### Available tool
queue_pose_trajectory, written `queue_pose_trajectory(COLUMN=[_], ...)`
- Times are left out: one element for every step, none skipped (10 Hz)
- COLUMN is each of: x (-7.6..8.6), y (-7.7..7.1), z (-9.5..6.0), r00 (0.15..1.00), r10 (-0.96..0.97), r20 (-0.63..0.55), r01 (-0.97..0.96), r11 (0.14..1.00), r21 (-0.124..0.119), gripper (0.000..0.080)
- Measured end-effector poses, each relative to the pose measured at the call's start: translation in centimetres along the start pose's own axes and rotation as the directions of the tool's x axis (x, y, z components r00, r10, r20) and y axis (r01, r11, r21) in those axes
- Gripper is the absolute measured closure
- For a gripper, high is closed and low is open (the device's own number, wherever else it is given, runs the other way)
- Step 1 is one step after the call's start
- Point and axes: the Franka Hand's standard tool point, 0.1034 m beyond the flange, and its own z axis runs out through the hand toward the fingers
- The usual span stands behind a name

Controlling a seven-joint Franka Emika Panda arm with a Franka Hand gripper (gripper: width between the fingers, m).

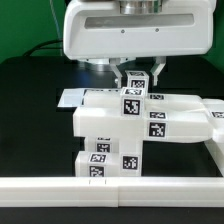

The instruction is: Assemble chair

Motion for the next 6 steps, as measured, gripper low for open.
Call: queue_pose_trajectory(x=[-0.01,0.0,0.04,0.08,0.13,0.13], y=[0.2,0.23,0.23,0.26,0.2,0.19], z=[0.02,0.02,0.03,0.05,0.05,0.05], r00=[0.999,0.983,0.959,0.925,0.872,0.857], r10=[0.042,0.182,0.282,0.38,0.489,0.515], r20=[0.0,0.0,0.0,0.0,0.005,0.007], r01=[-0.042,-0.182,-0.282,-0.379,-0.489,-0.515], r11=[0.999,0.983,0.959,0.924,0.871,0.856], r21=[0.004,0.014,0.024,0.039,0.046,0.046], gripper=[0.0515,0.0515,0.0515,0.0515,0.0515,0.0515])
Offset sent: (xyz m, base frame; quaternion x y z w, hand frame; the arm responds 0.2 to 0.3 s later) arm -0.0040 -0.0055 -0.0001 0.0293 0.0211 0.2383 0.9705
